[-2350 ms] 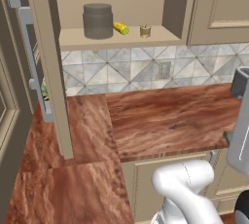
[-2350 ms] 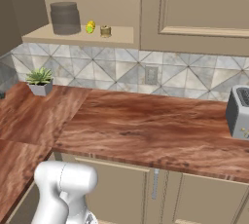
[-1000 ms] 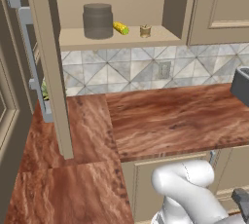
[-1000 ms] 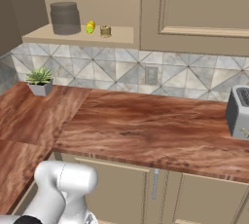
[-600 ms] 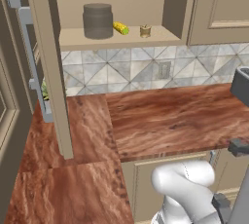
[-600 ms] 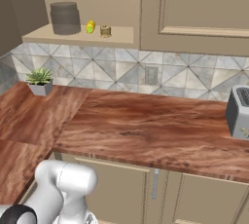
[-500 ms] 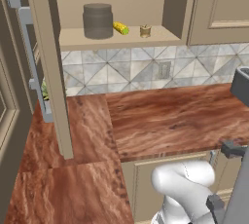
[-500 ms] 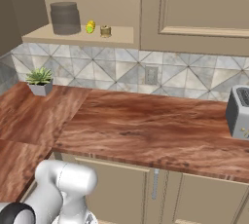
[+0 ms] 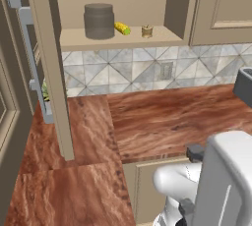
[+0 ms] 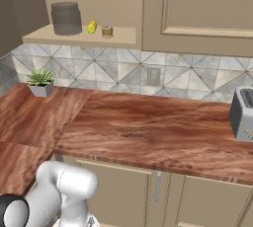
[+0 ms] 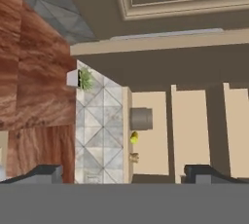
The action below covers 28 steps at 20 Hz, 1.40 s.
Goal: Pick the jar and candle from the dining table and place them in the open cabinet. Close the cabinet after placing the objects.
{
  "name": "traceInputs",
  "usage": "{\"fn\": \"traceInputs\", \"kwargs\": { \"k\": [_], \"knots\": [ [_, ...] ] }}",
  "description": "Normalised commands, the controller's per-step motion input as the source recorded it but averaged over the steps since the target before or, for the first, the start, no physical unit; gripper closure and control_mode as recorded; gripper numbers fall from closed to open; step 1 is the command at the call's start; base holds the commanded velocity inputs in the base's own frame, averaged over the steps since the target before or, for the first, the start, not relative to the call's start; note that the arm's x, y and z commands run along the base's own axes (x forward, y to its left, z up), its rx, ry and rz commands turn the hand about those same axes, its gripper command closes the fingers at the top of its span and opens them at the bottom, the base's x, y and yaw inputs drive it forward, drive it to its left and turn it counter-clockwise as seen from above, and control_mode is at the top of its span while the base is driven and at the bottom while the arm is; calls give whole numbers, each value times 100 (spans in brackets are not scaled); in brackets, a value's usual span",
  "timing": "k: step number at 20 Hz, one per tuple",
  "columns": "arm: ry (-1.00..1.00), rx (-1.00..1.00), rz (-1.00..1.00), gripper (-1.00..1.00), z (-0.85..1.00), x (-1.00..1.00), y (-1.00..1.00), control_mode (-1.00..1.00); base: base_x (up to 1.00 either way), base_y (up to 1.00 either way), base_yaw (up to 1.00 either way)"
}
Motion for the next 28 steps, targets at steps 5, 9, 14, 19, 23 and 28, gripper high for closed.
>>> {"fn": "traceInputs", "kwargs": {
  "k": [5,9,14,19,23,28],
  "knots": [
    [0,-1,2,-100,-4,34,12,-100,0,0,0],
    [0,0,3,-100,-8,20,21,-100,0,0,0],
    [0,-2,6,-100,-18,1,33,-100,0,0,0],
    [0,-1,9,-100,-21,21,26,-100,0,0,0],
    [0,0,20,-100,-19,33,15,-100,0,0,0],
    [0,0,22,-100,-30,44,1,-100,0,0,0]
  ]
}}
